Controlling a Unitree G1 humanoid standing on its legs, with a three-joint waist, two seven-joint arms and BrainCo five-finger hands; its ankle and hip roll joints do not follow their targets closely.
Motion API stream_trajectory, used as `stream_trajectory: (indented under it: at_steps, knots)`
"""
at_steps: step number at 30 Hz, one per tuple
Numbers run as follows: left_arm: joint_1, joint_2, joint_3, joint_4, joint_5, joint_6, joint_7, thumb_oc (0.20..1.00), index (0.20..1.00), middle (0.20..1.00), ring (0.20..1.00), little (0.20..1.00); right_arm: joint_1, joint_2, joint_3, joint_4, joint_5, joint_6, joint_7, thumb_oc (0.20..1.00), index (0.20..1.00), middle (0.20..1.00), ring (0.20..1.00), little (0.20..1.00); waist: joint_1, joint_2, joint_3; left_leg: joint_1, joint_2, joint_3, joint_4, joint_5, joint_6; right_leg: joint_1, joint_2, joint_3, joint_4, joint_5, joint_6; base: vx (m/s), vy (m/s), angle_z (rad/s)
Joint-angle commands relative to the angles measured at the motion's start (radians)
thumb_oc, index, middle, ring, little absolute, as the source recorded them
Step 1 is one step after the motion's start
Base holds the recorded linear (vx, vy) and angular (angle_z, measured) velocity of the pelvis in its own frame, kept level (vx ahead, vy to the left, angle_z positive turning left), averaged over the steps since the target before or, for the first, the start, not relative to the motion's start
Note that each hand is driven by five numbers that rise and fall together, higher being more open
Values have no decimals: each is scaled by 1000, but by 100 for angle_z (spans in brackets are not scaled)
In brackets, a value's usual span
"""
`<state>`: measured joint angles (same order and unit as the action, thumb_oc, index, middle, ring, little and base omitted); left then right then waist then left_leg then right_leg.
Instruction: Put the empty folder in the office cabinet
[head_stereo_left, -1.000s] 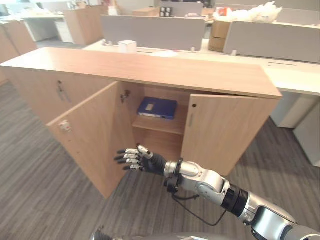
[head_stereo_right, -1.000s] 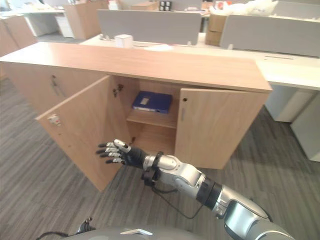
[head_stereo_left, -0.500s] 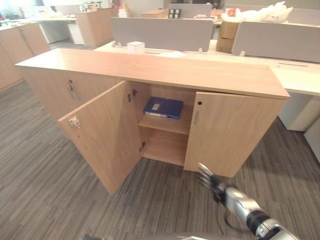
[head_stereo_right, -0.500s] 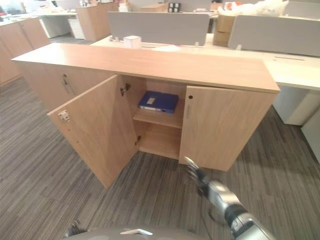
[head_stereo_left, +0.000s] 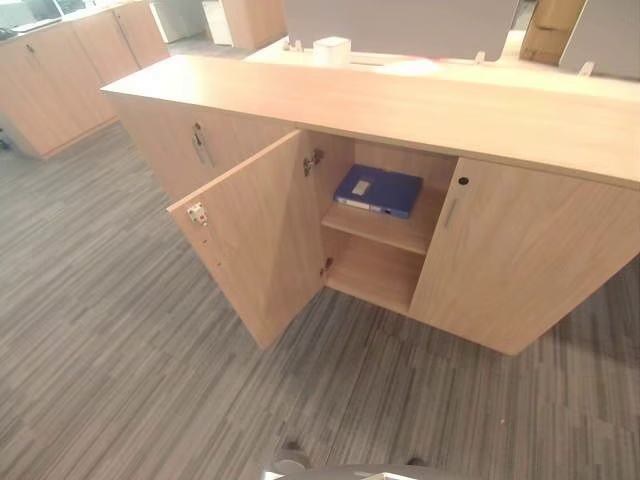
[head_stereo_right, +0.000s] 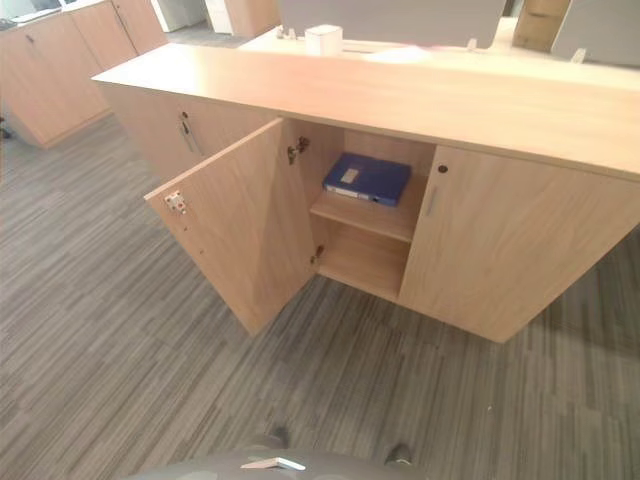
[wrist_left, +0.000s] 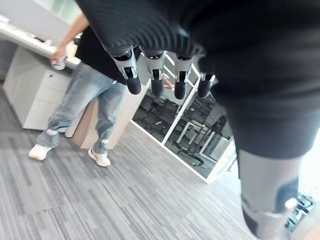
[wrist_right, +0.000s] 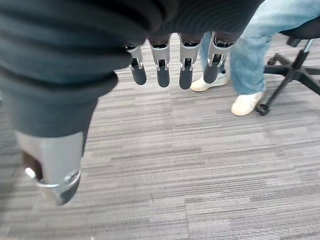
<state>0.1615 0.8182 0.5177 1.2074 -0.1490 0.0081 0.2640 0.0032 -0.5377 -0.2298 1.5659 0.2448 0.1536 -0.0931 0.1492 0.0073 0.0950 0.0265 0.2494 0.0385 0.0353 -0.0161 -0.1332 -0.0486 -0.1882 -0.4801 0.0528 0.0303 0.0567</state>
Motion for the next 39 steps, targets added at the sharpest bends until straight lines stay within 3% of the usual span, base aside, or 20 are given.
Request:
stream_trajectory:
  at_steps: [1, 4, 7, 10, 11, 12, 13, 16, 23, 29, 30, 34, 35, 39]
  knots:
    - [-24, 38, -45, -73, 12, -36, 28, 1000, 1000, 1000, 1000, 1000, -47, 82, 15, 48, 9, 18, 6, 1000, 1000, 1000, 1000, 1000, -37, -24, -17, -56, 47, 10, -73, 101, -49, 152, -76, 13, -87, -34, 134, 25, 545, 16]
    - [-40, 15, -66, -92, 19, -35, 32, 1000, 1000, 1000, 1000, 1000, -35, 89, -2, 52, 24, 20, 21, 1000, 1000, 1000, 1000, 1000, -53, 4, -38, -33, 26, -6, -123, 67, -51, 133, -99, 23, -88, -17, 152, 13, 312, 26]
    - [-73, -43, -115, -138, 18, -44, 35, 1000, 1000, 1000, 1000, 1000, -38, 82, -32, 37, 50, 23, 36, 1000, 1000, 1000, 1000, 1000, -70, -1, -56, -2, -86, -6, -123, 2, -14, 100, -213, 56, -68, 69, 191, 46, 540, -47]
    - [-99, -57, -148, -186, 29, -45, 37, 1000, 1000, 1000, 1000, 1000, -49, 100, -24, 16, 63, 19, 48, 1000, 1000, 1000, 1000, 1000, -79, -2, -42, 20, -142, -3, -123, -25, 24, 69, -257, 106, 4, 74, 178, 5, 349, -31]
    - [-135, -51, -173, -218, 33, -47, 44, 1000, 1000, 1000, 1000, 1000, -63, 129, -1, -12, 91, 7, 50, 1000, 1000, 1000, 1000, 1000, -96, -5, -21, 27, -169, -13, -123, -26, 52, 7, -221, 221, 101, 62, 143, 5, 448, -25]
    - [-155, -51, -194, -247, 35, -54, 46, 1000, 1000, 1000, 1000, 1000, -66, 150, 20, -26, 120, -7, 53, 1000, 1000, 1000, 1000, 1000, -111, -3, -9, 37, -175, -10, -123, -26, 64, -20, -156, 261, 109, 33, 126, 33, 375, -12]
    - [-172, -49, -220, -301, 51, -56, 34, 1000, 1000, 1000, 1000, 1000, -53, 190, 54, -46, 151, -26, 64, 1000, 1000, 1000, 1000, 1000, -123, -8, -10, 36, -186, -3, -123, -22, 71, -11, -60, 291, 57, -25, 117, 80, 201, -34]
    - [-203, -46, -242, -334, 49, -65, 31, 1000, 1000, 1000, 1000, 1000, -41, 203, 79, -45, 156, -33, 74, 1000, 1000, 1000, 1000, 1000, -140, -19, -8, 40, -209, -17, -123, -14, 82, -14, -4, 369, 44, -36, 108, 41, 74, 2]
    - [-187, -93, -235, -539, 23, -76, -20, 1000, 1000, 1000, 1000, 1000, -12, 190, 45, -18, 123, -24, 76, 1000, 1000, 1000, 1000, 1000, -146, -46, -49, 62, -220, 0, -123, -32, 91, 68, -6, 344, -75, 5, 126, 91, -7, 7]
    - [-187, -117, -246, -575, 16, -77, -34, 1000, 1000, 1000, 1000, 1000, -5, 188, 41, -17, 119, -23, 79, 1000, 1000, 1000, 1000, 1000, -151, -51, -58, 69, -217, 2, -123, -37, 89, 81, -6, 344, -90, 8, 128, 32, -12, -7]
    - [-188, -162, -262, -649, -12, -77, -58, 1000, 1000, 1000, 1000, 1000, 7, 185, 40, -13, 98, -18, 84, 1000, 1000, 1000, 1000, 1000, -157, -58, -69, 82, -213, 9, -123, -46, 88, 99, -10, 346, -104, 8, 129, 50, -26, -3]
    - [-182, -206, -280, -728, -41, -82, -78, 1000, 1000, 1000, 1000, 1000, 9, 179, 34, -8, 88, -15, 81, 1000, 1000, 1000, 1000, 1000, -159, -60, -74, 89, -211, 10, -123, -52, 89, 110, -12, 343, -113, 8, 129, 42, -27, 2]
    - [-181, -264, -315, -822, -65, -88, -104, 1000, 1000, 1000, 1000, 1000, 4, 179, 36, -6, 78, -10, 86, 1000, 1000, 1000, 1000, 1000, -166, -63, -78, 98, -208, 12, -123, -58, 88, 121, -11, 346, -123, 6, 128, 25, -28, -6]
    - [-188, -325, -358, -877, -111, -93, -119, 1000, 1000, 1000, 1000, 1000, 6, 184, 43, -9, 66, -5, 88, 1000, 1000, 1000, 1000, 1000, -172, -66, -84, 106, -204, 19, -123, -63, 87, 131, -12, 348, -129, 7, 127, 19, -26, -9]
